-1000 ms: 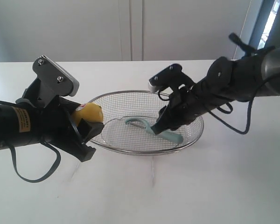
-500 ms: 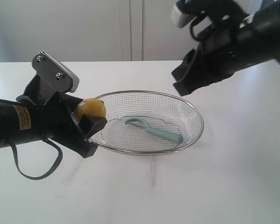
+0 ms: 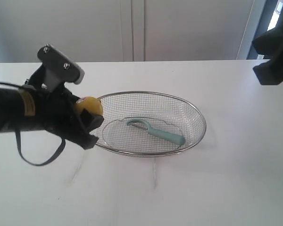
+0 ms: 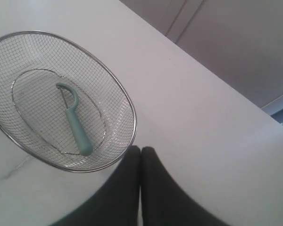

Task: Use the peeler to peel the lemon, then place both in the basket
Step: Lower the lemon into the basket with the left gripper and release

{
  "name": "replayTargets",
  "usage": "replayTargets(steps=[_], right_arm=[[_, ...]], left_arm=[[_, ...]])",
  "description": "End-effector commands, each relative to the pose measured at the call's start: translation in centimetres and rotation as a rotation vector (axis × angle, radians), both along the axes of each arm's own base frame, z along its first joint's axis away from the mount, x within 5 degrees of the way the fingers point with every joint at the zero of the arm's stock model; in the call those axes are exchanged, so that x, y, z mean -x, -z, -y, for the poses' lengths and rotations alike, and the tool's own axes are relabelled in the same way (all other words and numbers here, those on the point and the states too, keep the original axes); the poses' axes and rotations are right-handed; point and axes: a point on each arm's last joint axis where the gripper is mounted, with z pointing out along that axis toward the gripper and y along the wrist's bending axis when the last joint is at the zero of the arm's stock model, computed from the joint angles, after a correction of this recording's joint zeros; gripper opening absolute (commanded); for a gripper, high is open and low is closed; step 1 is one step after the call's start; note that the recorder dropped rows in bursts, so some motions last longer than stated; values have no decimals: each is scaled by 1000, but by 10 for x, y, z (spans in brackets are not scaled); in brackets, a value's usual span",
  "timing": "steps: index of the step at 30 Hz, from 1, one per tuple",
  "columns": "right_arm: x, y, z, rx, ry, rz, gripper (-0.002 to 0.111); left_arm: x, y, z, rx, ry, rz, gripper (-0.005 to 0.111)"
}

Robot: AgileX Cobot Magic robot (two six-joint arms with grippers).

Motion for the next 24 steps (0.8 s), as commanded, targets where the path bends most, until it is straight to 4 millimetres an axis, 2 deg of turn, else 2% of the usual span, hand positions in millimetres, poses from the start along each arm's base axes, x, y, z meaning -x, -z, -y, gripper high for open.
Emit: replayTargets(steps=[1, 3, 5, 7, 10, 16, 24], right_arm=[[1, 1, 1, -5, 12, -5, 0], [1, 3, 1, -4, 12, -7, 0], [0, 5, 0, -1, 12, -13, 0], [0, 5, 0, -1, 12, -13, 0], [0, 5, 1, -1, 12, -10, 0], [0, 5, 1, 1, 12, -9, 0], [0, 5, 1, 1, 12, -9, 0]], left_arm=[[-28, -35, 14, -142, -49, -74, 0], [-47, -47, 27, -185, -69, -107, 0], [-64, -47, 42, -229, -56, -148, 0], [-79, -30, 65, -251, 46, -229, 0], [-92, -5, 78, -283, 81, -263, 0], [-107, 43, 84, -394, 92, -321, 0], [-96, 52, 73, -494, 72, -485, 0]])
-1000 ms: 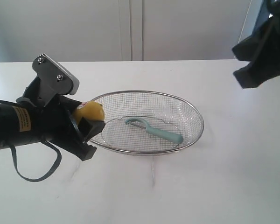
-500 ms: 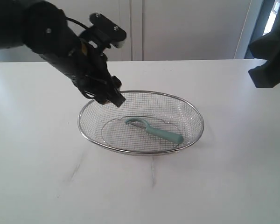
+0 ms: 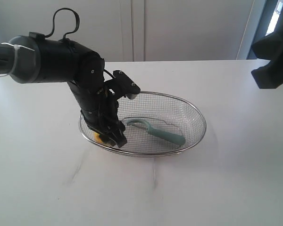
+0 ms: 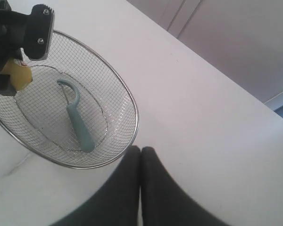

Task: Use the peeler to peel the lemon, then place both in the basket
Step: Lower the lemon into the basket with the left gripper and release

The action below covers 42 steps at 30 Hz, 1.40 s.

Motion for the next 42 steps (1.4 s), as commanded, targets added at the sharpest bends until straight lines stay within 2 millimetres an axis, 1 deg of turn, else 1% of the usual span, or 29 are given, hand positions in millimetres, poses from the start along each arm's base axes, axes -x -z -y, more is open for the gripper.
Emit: replayTargets(steps=[1, 6, 10, 13, 15, 21, 23, 25, 26, 28, 29, 31, 32, 34, 37, 42], right_arm=[[0, 0, 0, -1, 4, 6, 0], [0, 0, 0, -1, 4, 6, 0], [0, 0, 0, -2, 4, 8, 0], [0, 0, 0, -6, 6, 9, 0], [0, 0, 0, -10, 9, 9, 0], [-1, -1, 0, -12, 10, 11, 0], [-1, -1, 0, -12, 10, 11, 0], [-1, -1, 0, -16, 12, 9, 0], [-1, -1, 0, -18, 14, 8, 0], [-1, -1, 0, -18, 14, 8, 0], [-1, -1, 0, -18, 14, 8, 0], [-1, -1, 0, -19, 15, 8, 0], [-1, -1, 0, -19, 15, 8, 0], [-1, -1, 0, -21, 14, 12, 0], [-1, -1, 0, -23, 16, 13, 0], [-1, -1, 0, -23, 16, 13, 0]], left_arm=[[4, -3, -5, -38, -21, -57, 0], [5, -3, -4, -18, -32, -71, 0], [-4, -6, 2, 45, -11, 42, 0], [-8, -7, 5, 90, -6, 92, 0], [-9, -5, 7, 96, 1, 103, 0], [-12, 13, 8, 57, 6, 71, 1], [-12, 19, 8, 49, 6, 60, 9], [-12, 19, 9, 48, 4, 58, 21], [-12, 19, 9, 48, 4, 58, 32], [-12, 19, 9, 48, 4, 58, 49], [-12, 19, 9, 48, 4, 58, 62], [-12, 19, 8, 47, 2, 56, 79], [-12, 19, 8, 48, -4, 54, 84], [-12, 18, 8, 46, -9, 49, 85], [-12, 8, 8, 46, -28, 42, 82], [-11, -26, 7, 78, -33, 82, 77]])
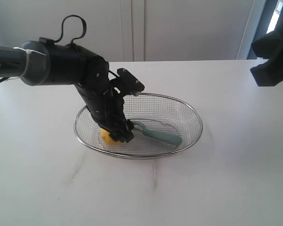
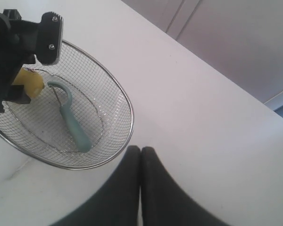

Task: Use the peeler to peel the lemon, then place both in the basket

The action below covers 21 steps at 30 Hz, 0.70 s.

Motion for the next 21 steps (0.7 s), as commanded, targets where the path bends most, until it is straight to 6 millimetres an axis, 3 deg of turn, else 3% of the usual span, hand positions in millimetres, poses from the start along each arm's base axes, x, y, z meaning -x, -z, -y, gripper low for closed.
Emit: replayTargets(steps=[1, 10, 21], right_arm=[[0, 0, 0, -7, 5, 11, 0], [0, 0, 0, -10, 6, 9, 0], [0, -1, 0, -11, 6, 11, 0]], left_arm=[[3, -40, -5, 35, -20, 38, 76], [29, -113, -27, 69, -116, 28, 72], [86, -178, -68, 75, -125, -37, 3]])
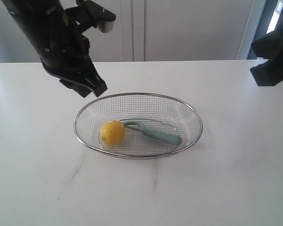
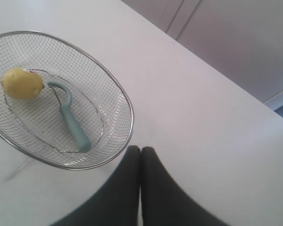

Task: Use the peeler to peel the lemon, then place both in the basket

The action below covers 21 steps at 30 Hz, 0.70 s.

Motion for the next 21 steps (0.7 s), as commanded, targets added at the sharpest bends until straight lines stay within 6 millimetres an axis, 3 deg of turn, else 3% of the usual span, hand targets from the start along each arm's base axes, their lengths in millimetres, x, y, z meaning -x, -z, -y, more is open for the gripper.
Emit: replayTargets(steps=[1, 5, 12, 21], right_arm=[[0, -1, 0, -11, 6, 11, 0], [-1, -1, 0, -12, 5, 14, 0], [1, -2, 1, -16, 5, 23, 0], [22, -19, 10, -58, 4, 117, 0]], left_arm=[[25, -30, -16, 68, 5, -10, 0], [52, -45, -30, 155, 19, 6, 0], [87, -50, -58, 179, 23, 33, 0], [92, -57, -62, 198, 25, 57, 0]])
